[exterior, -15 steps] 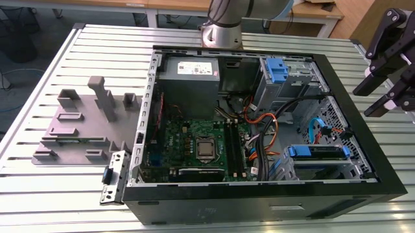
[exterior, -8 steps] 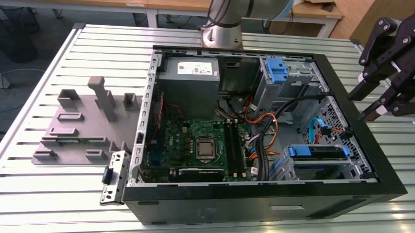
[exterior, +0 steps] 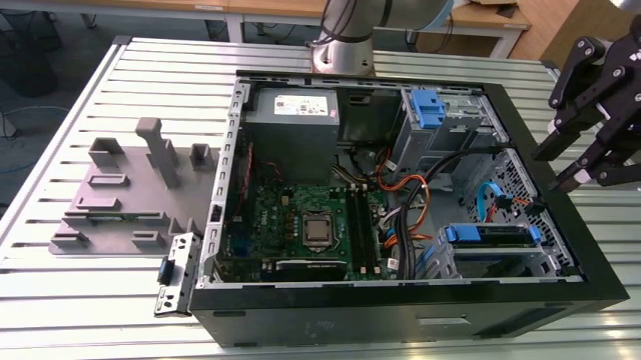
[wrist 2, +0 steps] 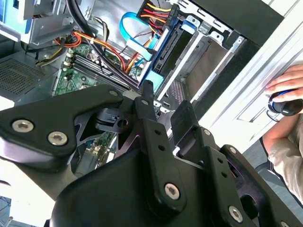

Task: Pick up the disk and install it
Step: 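Insert the disk into the insertion slot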

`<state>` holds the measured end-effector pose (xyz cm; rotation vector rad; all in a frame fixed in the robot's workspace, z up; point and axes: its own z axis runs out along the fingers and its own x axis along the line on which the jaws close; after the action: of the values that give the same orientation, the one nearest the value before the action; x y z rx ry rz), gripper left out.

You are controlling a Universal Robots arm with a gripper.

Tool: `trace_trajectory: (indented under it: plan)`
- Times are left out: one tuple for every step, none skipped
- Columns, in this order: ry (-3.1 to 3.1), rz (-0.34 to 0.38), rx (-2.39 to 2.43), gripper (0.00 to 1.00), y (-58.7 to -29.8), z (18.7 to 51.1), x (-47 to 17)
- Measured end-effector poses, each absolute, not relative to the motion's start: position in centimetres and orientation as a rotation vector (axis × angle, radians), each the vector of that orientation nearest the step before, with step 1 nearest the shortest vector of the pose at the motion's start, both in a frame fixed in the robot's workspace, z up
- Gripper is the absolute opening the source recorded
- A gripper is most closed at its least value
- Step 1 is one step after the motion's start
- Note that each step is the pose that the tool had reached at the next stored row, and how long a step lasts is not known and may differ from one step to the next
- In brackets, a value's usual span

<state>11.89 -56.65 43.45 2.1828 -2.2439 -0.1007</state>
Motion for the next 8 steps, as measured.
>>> trace_trajectory:
  plan:
    - [-2.244, -0.101, 2.183, 0.42, -56.65, 43.26, 11.90]
    - [-2.244, -0.101, 2.183, 0.42, -56.65, 43.09, 11.91]
    - [-2.244, -0.101, 2.183, 0.42, -56.65, 42.90, 11.92]
    - [-2.244, -0.101, 2.183, 0.42, -56.65, 42.71, 11.93]
    - [-2.244, -0.101, 2.183, 0.42, -56.65, 42.54, 11.93]
    - [-2.244, -0.101, 2.183, 0.42, -56.65, 42.47, 11.93]
    - [-2.244, -0.101, 2.183, 0.42, -56.65, 42.46, 11.93]
    - [-2.244, -0.100, 2.183, 0.42, -56.65, 42.47, 11.93]
